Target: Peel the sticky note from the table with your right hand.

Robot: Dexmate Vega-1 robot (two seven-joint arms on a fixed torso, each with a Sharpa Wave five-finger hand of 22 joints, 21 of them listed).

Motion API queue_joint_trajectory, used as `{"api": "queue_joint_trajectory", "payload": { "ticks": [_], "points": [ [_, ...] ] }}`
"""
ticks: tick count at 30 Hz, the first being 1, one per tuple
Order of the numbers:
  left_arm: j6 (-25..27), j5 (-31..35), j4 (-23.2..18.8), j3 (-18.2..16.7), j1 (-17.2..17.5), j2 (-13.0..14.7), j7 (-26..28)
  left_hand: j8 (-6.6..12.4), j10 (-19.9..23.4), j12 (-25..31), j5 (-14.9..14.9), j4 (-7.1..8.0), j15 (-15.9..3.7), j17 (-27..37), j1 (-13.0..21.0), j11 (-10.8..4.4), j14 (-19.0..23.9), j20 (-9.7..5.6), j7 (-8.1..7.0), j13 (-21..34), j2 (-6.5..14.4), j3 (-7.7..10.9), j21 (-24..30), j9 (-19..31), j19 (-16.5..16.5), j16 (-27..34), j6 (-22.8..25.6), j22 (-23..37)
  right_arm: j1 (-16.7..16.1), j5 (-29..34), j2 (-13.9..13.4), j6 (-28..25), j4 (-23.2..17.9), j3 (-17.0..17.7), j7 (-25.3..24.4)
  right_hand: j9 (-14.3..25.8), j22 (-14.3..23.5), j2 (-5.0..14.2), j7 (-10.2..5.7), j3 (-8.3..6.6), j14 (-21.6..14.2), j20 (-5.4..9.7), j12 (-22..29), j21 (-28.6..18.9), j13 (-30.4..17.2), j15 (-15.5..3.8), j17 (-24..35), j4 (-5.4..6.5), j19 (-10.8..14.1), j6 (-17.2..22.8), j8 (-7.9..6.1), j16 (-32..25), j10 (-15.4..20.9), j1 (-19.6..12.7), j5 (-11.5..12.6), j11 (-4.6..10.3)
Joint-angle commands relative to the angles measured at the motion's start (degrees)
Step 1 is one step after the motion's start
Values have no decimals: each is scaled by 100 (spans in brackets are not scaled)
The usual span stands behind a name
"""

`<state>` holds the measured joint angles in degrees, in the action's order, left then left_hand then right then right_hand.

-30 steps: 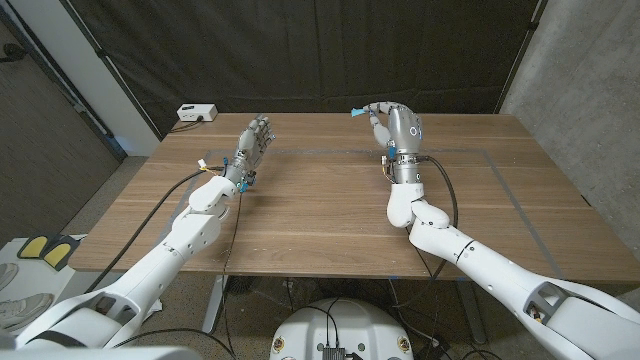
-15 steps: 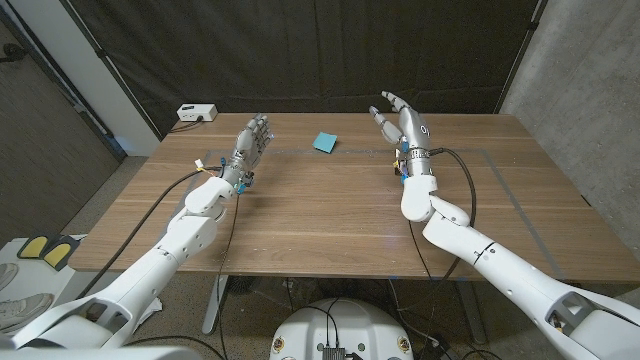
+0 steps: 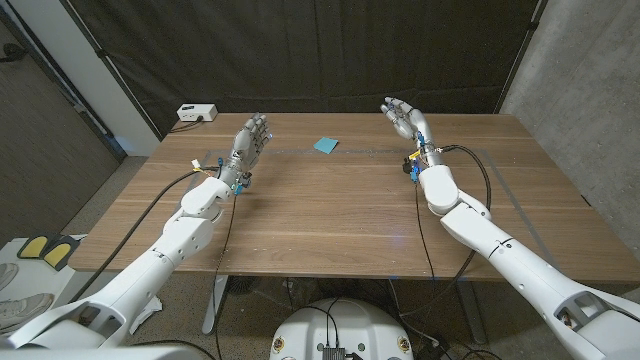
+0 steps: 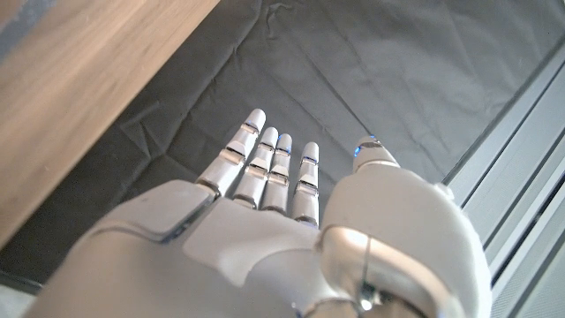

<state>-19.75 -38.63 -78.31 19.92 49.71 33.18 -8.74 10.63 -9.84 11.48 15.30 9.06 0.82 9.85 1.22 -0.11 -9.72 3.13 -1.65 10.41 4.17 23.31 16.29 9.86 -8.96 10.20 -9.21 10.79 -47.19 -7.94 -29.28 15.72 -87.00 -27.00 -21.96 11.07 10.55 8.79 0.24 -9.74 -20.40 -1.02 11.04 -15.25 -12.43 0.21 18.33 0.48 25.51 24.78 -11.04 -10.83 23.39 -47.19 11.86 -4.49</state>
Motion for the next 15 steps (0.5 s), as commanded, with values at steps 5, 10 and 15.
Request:
{"api": "queue_joint_trajectory", "payload": {
  "ticks": [5, 10, 15],
  "points": [
    [-29, -237, -35, -101, 89, 117, -325, -6, -256, 10, 13, -17, 21, 20, 69, 24, -497, 46, -31, 12, 227, -3, -16, 18, -8, 27, -10, 24, -43, -1228, 95, 115, 29, 381, 698, 9, 12, -8, 78, -48, -83, -69, 64, 11, -3, 53, -3, 4, 5, 118, -57, -63, 114, 72, -22, -63],
    [20, -338, 85, -77, 50, 107, -520, -6, -247, 13, 12, -18, 21, 20, 73, 33, -494, 48, -25, 13, 229, -4, -18, 18, -2, 27, -7, 24, -36, -1093, 152, -40, -32, 317, 538, 9, 15, -6, 102, -59, -129, -75, 81, 7, -1, 57, -9, 3, 22, 153, -68, -87, 155, 98, -31, -72],
    [185, -426, 208, -12, -20, 78, -671, -8, -275, 2, 12, -17, 22, 20, 75, 45, -500, 42, -16, 13, 235, -4, -22, 18, -3, 24, -10, 25, 91, -1033, 307, 151, 214, 170, 656, 8, 19, -9, 94, -73, -103, -98, 77, 35, 0, 58, -18, -4, -43, 139, -58, -80, 147, 119, -38, -71]
  ]
}}
